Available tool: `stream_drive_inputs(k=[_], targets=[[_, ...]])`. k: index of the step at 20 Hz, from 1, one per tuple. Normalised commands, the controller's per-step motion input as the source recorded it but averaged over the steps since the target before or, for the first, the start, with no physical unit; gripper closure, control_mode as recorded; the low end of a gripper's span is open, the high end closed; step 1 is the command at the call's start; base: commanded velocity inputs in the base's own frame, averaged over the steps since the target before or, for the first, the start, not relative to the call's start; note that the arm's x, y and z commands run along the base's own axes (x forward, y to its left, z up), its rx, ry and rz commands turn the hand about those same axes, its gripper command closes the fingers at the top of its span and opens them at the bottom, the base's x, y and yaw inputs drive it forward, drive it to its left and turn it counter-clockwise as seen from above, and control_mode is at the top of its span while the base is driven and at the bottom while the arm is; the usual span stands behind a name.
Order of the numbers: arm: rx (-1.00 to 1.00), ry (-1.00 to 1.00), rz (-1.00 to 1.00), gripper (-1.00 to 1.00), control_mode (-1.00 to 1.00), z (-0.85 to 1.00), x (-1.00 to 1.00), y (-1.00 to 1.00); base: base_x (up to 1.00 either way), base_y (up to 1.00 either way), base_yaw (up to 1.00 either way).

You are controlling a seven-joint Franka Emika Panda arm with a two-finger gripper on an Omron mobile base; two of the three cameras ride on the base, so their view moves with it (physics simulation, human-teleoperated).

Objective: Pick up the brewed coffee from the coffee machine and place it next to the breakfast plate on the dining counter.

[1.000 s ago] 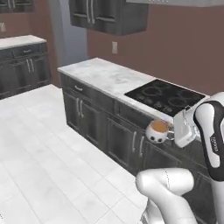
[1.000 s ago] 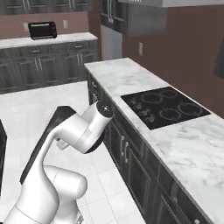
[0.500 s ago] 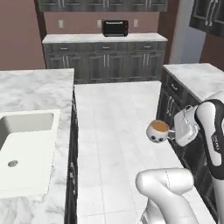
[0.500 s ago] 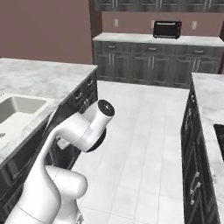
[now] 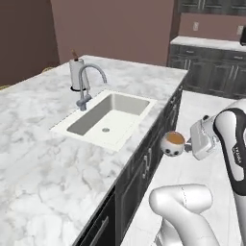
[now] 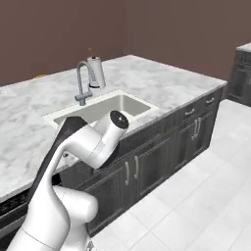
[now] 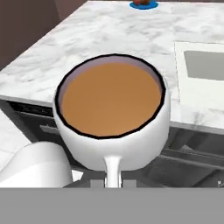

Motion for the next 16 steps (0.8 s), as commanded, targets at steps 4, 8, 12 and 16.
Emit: stream_drive_inputs(k=[4, 8, 12, 16], targets=[[0.00, 0.00, 0.00, 1.00, 1.00, 0.00, 0.00, 0.00, -0.47, 0.59, 0.83], [0.00, 0.00, 0.00, 1.00, 1.00, 0.00, 0.00, 0.00, -0.41, 0.79, 0.80], [0.00, 0.00, 0.00, 1.00, 1.00, 0.00, 0.00, 0.00, -0.34, 1.00, 0.73], [0.00, 0.00, 0.00, 1.00, 1.00, 0.00, 0.00, 0.00, -0.23, 1.00, 0.62]])
